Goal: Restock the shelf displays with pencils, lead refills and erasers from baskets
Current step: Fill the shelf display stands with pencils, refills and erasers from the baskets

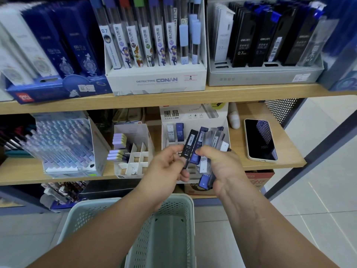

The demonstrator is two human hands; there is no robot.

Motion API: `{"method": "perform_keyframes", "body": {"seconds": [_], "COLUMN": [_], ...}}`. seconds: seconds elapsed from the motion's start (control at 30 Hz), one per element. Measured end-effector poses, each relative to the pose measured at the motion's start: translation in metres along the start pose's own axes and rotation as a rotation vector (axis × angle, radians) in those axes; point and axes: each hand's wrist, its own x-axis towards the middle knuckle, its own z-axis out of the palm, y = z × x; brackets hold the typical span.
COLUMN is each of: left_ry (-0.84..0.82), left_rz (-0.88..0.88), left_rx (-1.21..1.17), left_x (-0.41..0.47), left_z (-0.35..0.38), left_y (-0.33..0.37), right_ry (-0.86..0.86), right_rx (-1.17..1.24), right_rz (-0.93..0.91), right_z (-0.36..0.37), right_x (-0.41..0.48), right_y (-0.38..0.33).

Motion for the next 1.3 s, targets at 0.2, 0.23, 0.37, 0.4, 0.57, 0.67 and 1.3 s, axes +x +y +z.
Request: {"method": "perform_keyframes", "body": {"seconds": [0.2,0.23,0.37,0.4,0.57,0.67,1.3], "left_ry": [0.17,0.179,0.112,0.085,0.071,0.103,0.122], "left_rz": [-0.007,-0.001,-0.015,-0.013,0.04,0.084,0.473], "left_rx": [-0.077,-0.1,-0.257,-0.294,-0.134,-0.018,1.067], "left_x": [0.004,0.005,0.012,0.015,0.034,0.046,0.094], "left_z": [-0.005,-0.007,-0.016,-0.019,-0.019,-0.015,-0.011], "left_y": [0.0,0.002,0.012,0.014,0.017,0.019,0.059], "right_ry": [0.02,0.023,0.035,0.037,0.052,0.056,0.022], "right_rx": [0.031,0.034,0.033,0.034,0.025,0.029,0.022], "right_rz": [0.015,0.02,0.034,0.036,0.027,0.029,0.041], "right_z": [-0.003,-0.004,-0.008,-0.009,-0.014,-0.018,-0.036], "right_x": [0.004,0.004,0.007,0.007,0.008,0.008,0.005], "right_y": [0.0,0.0,0.001,0.001,0.0,-0.001,-0.007]}}
